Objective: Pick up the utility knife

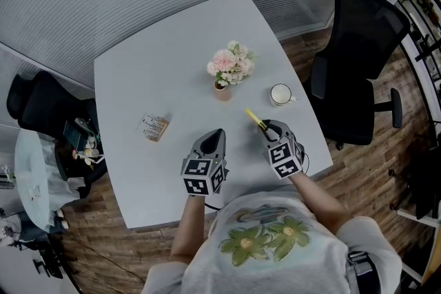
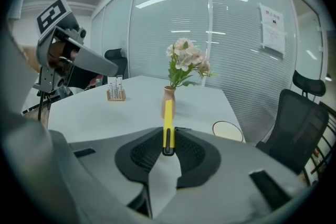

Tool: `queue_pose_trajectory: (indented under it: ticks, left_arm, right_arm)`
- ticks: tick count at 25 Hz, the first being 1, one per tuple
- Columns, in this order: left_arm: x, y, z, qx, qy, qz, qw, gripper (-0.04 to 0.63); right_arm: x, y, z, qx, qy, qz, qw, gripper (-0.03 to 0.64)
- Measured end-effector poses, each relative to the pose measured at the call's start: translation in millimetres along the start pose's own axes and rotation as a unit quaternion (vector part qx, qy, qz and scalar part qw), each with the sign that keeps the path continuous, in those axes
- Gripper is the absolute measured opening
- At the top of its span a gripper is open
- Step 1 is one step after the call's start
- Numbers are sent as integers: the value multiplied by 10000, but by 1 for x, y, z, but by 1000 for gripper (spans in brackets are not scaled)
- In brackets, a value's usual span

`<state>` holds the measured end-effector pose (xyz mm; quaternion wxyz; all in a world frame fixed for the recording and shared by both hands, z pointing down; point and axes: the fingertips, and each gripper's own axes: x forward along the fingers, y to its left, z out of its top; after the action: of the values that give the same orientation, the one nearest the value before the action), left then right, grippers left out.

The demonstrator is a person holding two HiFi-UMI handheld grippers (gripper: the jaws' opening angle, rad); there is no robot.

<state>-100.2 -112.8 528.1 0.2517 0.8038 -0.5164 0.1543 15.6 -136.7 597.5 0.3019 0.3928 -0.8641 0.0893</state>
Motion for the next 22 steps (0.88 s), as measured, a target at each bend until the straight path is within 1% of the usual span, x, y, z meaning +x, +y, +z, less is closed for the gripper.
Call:
queue_pose_trajectory:
  ticks: [8, 16, 22]
  left_arm:
    - [0, -3, -1, 21, -12, -30, 10000, 2]
    - [1, -6, -1, 52, 0, -42, 10000, 2]
    - [1, -7, -1, 55, 8, -63, 10000, 2]
  right_arm:
    - [-11, 0, 17, -26, -239, 0, 9997, 72]
    - [-21, 0, 35, 59, -502, 2, 9987, 72]
    - [-27, 0, 46, -55, -603, -38, 9982, 72]
